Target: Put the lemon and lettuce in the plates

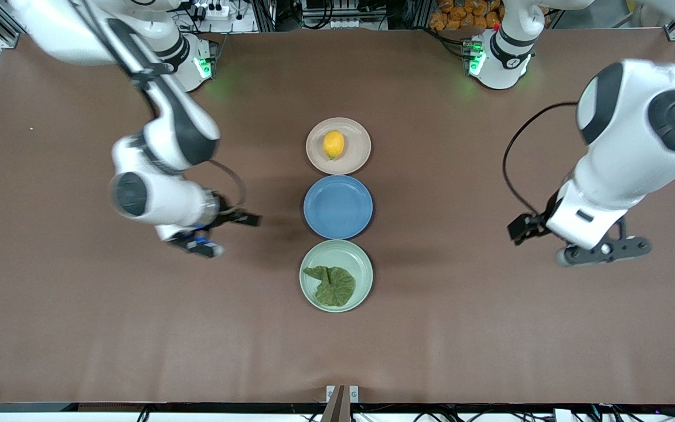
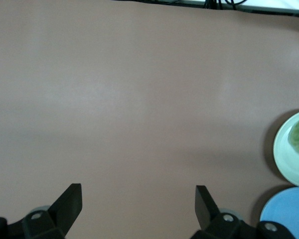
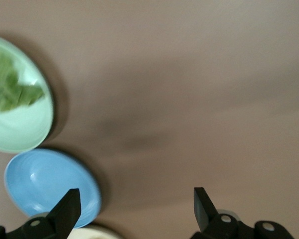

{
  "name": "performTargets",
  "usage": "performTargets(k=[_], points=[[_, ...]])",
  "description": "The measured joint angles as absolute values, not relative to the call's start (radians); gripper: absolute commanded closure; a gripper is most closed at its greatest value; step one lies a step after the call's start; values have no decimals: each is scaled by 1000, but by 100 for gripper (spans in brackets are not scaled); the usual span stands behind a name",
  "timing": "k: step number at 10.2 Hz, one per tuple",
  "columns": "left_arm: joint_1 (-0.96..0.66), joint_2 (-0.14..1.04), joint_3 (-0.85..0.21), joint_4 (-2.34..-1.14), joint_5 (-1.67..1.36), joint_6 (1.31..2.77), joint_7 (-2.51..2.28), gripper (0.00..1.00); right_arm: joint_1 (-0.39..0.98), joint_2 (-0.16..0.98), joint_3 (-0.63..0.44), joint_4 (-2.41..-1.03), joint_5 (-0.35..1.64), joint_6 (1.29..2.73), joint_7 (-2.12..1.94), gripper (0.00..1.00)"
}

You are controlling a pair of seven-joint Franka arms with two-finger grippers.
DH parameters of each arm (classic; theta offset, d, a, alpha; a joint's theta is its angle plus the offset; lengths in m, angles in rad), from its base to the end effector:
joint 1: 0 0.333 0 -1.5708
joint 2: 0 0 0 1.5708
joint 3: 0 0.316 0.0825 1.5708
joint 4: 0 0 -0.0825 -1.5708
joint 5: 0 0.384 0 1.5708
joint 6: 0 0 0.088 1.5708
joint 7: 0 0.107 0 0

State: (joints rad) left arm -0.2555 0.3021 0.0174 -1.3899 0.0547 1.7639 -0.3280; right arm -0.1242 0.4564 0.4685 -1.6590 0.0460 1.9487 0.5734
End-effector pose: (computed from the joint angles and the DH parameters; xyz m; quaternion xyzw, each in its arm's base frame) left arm 0.6416 -0.1524 0.5454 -0.9981 -0.0401 -0.0428 0.0184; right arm 0.6241 0.1921 0.3604 -0.9812 0.1375 0.1074 0.0828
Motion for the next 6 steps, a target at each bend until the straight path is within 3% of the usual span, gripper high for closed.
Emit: performTargets(k=[3,6], points=[[-174,216,17,-1392,45,1649,-192,0,-201,434,472,-1467,-105,1689,473,0],[-128,162,15,-1400,5,1586,-160,0,-223,369,475,-1373,-162,1594,386,0]])
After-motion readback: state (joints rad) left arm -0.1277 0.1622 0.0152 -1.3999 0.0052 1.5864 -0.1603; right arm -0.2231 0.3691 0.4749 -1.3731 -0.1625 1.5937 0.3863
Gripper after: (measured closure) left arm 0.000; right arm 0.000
